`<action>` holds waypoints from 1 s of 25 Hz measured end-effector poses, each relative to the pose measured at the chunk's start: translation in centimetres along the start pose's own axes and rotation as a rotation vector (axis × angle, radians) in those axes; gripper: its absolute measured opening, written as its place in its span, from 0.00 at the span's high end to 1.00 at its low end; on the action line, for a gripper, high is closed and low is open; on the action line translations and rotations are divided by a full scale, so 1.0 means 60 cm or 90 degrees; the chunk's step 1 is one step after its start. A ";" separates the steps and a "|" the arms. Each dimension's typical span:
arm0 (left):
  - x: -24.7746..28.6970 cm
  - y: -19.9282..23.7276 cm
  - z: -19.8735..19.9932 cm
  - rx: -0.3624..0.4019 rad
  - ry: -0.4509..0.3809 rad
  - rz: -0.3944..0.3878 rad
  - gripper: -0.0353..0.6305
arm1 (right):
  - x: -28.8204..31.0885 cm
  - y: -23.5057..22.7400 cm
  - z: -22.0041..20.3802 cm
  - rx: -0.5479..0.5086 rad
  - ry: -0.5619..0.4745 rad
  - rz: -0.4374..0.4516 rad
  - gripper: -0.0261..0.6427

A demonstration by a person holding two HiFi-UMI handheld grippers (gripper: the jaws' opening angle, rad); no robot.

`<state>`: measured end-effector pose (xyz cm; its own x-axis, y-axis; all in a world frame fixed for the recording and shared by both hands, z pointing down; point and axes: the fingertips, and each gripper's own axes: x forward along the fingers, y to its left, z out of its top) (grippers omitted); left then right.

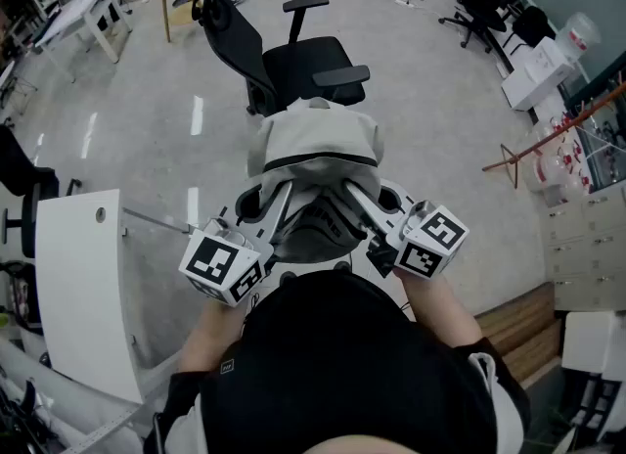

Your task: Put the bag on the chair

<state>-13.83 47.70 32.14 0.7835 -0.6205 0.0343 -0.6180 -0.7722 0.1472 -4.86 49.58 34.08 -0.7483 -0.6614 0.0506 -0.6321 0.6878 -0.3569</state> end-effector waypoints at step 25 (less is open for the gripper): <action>-0.067 0.118 -0.041 -0.032 0.026 0.018 0.90 | 0.121 0.027 -0.066 0.036 0.029 0.001 0.90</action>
<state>-21.17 45.05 35.48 0.7686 -0.6349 0.0787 -0.6364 -0.7461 0.1958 -12.12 47.07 37.53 -0.7582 -0.6453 0.0929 -0.6200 0.6696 -0.4090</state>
